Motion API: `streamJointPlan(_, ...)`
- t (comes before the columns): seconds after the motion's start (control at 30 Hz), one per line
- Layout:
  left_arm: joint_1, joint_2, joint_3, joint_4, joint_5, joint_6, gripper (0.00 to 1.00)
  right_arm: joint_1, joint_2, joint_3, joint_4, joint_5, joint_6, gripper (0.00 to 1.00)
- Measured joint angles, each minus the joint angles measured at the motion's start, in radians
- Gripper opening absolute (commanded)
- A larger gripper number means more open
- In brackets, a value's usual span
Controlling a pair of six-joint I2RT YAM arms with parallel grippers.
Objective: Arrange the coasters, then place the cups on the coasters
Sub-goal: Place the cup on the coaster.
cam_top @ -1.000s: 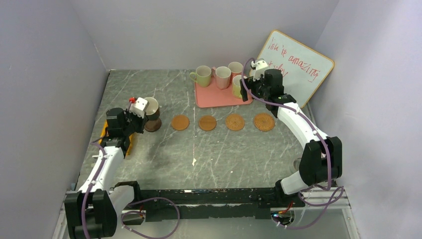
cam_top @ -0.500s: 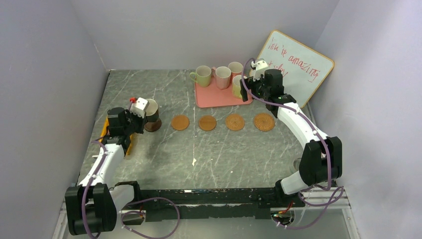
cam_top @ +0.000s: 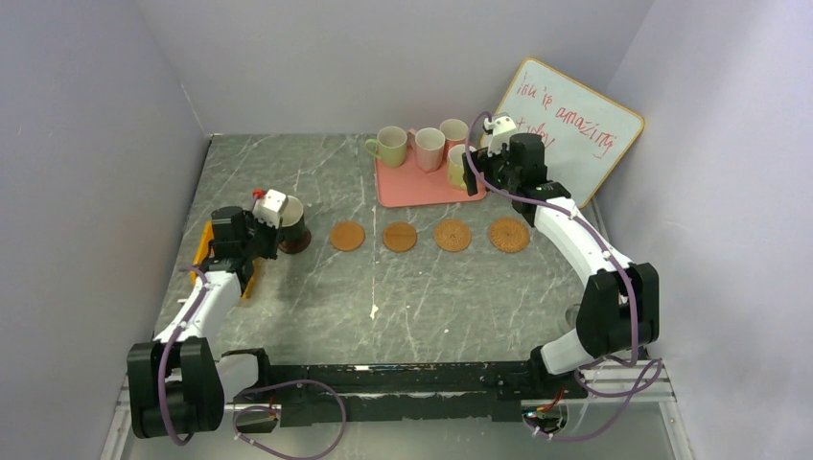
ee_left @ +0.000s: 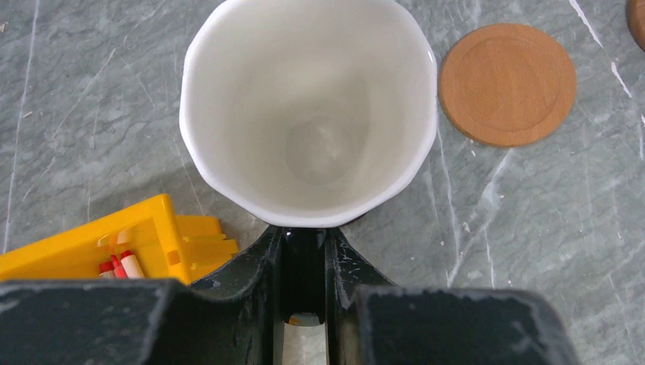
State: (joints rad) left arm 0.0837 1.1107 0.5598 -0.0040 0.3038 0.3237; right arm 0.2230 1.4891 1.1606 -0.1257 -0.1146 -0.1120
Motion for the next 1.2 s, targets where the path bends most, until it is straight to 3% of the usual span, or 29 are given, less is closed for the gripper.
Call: streamJointPlan(1.2, 0.005, 0.085, 0.028, -0.009, -0.006, -0.005, 0.05, 0.0, 0.0, -0.001, 0.0, -0.002, 0.0, 1.0)
